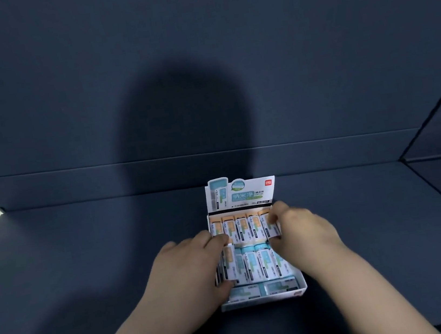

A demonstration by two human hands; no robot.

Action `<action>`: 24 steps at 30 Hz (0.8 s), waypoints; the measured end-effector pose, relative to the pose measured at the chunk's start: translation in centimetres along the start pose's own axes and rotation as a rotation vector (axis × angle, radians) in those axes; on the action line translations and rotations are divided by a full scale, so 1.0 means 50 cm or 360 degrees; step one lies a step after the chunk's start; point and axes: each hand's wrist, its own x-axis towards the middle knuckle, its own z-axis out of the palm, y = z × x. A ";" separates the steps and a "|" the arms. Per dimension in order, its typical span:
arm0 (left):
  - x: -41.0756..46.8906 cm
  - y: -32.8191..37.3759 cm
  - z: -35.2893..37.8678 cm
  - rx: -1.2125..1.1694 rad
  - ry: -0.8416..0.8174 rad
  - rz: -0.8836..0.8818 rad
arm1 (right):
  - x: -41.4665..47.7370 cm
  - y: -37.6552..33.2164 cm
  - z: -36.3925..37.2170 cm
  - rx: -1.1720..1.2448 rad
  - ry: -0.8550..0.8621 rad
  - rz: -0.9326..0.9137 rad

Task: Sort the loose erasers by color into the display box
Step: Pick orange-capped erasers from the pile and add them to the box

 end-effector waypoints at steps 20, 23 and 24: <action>0.018 0.034 -0.015 -0.0128 -0.0449 -0.0398 | -0.055 -0.061 0.015 0.0078 -0.0329 -0.0527; 0.018 0.033 -0.018 -0.0149 -0.0437 -0.0393 | -0.055 -0.064 0.016 0.0108 -0.0313 -0.0549; 0.017 0.033 -0.020 -0.0155 -0.0433 -0.0398 | -0.055 -0.064 0.017 0.0121 -0.0308 -0.0554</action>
